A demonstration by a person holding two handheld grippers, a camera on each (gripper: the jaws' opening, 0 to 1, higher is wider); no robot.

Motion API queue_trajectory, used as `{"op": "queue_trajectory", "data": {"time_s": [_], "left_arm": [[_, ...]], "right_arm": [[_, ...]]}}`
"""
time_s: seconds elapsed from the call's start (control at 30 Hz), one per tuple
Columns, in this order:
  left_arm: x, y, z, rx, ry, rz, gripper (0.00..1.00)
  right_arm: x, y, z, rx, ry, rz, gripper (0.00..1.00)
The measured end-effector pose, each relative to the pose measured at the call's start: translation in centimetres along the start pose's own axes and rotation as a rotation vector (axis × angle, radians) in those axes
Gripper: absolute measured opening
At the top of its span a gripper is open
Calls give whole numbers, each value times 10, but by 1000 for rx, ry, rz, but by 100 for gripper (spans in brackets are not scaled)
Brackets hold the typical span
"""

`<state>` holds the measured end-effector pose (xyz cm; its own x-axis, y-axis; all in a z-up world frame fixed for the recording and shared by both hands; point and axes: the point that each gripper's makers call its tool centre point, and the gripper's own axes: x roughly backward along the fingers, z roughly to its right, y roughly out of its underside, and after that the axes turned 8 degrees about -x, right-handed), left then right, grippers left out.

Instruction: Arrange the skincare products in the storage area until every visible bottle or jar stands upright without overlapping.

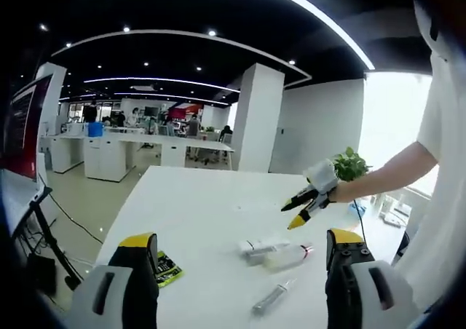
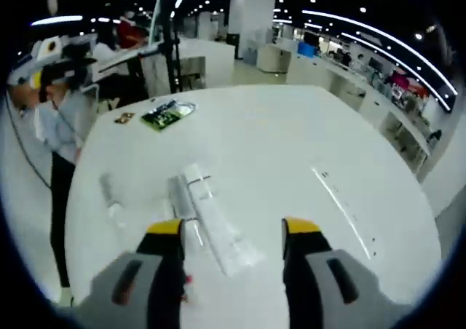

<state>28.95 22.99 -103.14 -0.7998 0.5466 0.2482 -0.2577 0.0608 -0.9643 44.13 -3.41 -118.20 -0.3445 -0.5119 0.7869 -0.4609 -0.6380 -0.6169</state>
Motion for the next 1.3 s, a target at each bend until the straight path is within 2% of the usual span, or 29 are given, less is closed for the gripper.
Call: {"op": "queue_trajectory", "data": {"time_s": [0.07, 0.1, 0.2, 0.27, 0.37, 0.5, 0.57, 0.7, 0.77, 0.83, 0.9, 0.97, 1.1, 1.13, 1.2, 1.3], "left_arm": [[1, 1, -1, 0, -5, -10, 99], [2, 0, -2, -4, -12, -14, 98], [4, 1, -6, -1, -29, -23, 98], [5, 2, -7, 2, -34, -31, 98], [6, 5, -10, -7, -42, -49, 98], [10, 6, -14, -5, -59, -56, 98], [13, 9, -16, -1, -71, -69, 98], [22, 12, -20, 9, -95, -74, 98], [25, 13, -22, 15, -107, -76, 98], [28, 15, -24, 24, -116, -77, 97], [30, 17, -24, 27, -119, -84, 97], [31, 19, -24, 23, -119, -93, 97], [35, 17, -26, 22, -128, -86, 96], [36, 14, -26, 30, -128, -72, 96], [37, 13, -26, 33, -128, -61, 95], [40, 14, -26, 24, -132, -66, 95]], "right_arm": [[-6, 5, 3, 40, 1, -34, 48], [-14, 13, 8, 87, -3, -83, 47], [-24, 25, 7, 192, -34, -171, 46], [-31, 34, 13, 219, -48, -220, 46], [-38, 36, 8, 268, -71, -246, 46], [-52, 39, 13, 320, -90, -289, 46], [-57, 40, 14, 375, -94, -311, 45], [-60, 48, 6, 443, -159, -378, 42], [-64, 45, 2, 427, -179, -372, 41], [-60, 52, -9, 435, -266, -422, 34], [-63, 48, -4, 433, -240, -426, 34], [-63, 48, -6, 458, -246, -443, 33], [-65, 49, -2, 455, -237, -458, 31], [-66, 49, 2, 423, -233, -446, 30], [-66, 50, 3, 420, -235, -438, 28], [-69, 50, 3, 401, -213, -471, 25]]}}
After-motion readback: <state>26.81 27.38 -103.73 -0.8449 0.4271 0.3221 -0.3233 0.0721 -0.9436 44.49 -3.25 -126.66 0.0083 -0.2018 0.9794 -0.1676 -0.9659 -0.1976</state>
